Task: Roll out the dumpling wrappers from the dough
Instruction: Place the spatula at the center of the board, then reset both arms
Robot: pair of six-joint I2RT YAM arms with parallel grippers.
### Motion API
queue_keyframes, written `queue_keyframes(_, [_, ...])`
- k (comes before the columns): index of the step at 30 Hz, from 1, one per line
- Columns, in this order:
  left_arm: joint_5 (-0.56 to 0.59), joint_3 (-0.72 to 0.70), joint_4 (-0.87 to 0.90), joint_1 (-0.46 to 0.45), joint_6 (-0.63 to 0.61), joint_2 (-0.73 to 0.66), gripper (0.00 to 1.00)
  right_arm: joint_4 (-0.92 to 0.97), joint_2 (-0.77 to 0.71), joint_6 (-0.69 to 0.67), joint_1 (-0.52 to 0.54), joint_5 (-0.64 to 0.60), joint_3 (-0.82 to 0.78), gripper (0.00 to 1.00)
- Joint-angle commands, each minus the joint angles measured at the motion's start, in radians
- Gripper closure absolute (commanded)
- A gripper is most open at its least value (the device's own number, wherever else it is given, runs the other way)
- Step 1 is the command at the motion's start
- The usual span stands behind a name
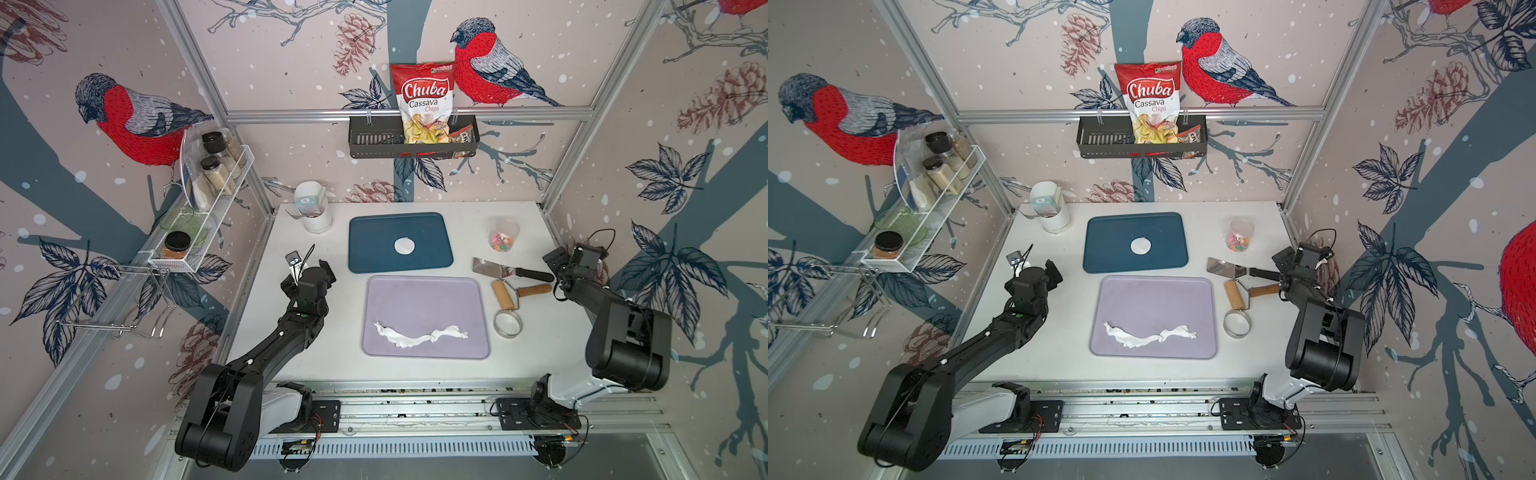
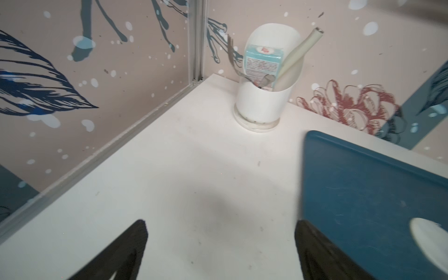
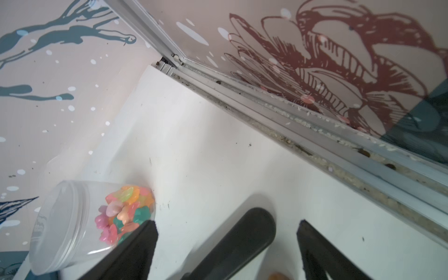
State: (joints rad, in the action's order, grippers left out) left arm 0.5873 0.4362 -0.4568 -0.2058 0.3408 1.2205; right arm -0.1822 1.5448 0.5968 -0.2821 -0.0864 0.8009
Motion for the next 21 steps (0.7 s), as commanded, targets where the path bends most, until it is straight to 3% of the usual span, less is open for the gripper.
queue_keyframes(1, [0.026,-0.054,-0.298,0.031,-0.196,0.072,0.04,0.028,-0.044,-0.116,0.086,-0.247,-0.033,0.01])
queue_keyframes(5, [-0.063,-0.133,-0.621,0.038,-0.329,0.205,0.04,-0.140,-0.037,-0.207,0.188,-0.397,-0.146,0.00])
queue_keyframes(6, [-0.064,-0.136,-0.625,0.038,-0.350,0.216,0.04,-0.187,-0.025,-0.231,0.205,-0.420,-0.170,0.00])
queue_keyframes(8, [-0.115,-0.148,-0.675,0.053,-0.362,0.220,0.04,-0.321,0.006,-0.289,0.235,-0.429,-0.217,0.00])
queue_keyframes(10, [-0.229,-0.204,-0.806,0.094,-0.345,0.262,0.03,-0.381,0.030,-0.341,0.273,-0.449,-0.204,0.00])
queue_keyframes(12, [-0.325,-0.251,-0.983,0.122,-0.361,0.349,0.03,-0.478,0.031,-0.360,0.277,-0.392,-0.237,0.00])
queue_keyframes(15, [-0.403,-0.243,-0.870,0.124,-0.373,0.298,0.02,-0.671,-0.002,-0.458,0.322,-0.313,-0.337,0.01])
queue_keyframes(16, [-0.409,-0.255,-0.944,0.123,-0.381,0.317,0.02,-0.750,-0.013,-0.505,0.362,-0.315,-0.382,0.00])
queue_keyframes(17, [-0.384,-0.266,-0.994,0.122,-0.384,0.348,0.02,-0.817,-0.026,-0.547,0.392,-0.316,-0.424,0.00])
queue_keyframes(19, [-0.315,-0.221,-0.850,0.125,-0.343,0.324,0.02,-0.853,-0.040,-0.550,0.401,-0.327,-0.456,0.00])
queue_keyframes(21, [-0.313,-0.208,-0.865,0.148,-0.316,0.331,0.02,-0.869,-0.047,-0.558,0.396,-0.298,-0.467,0.00])
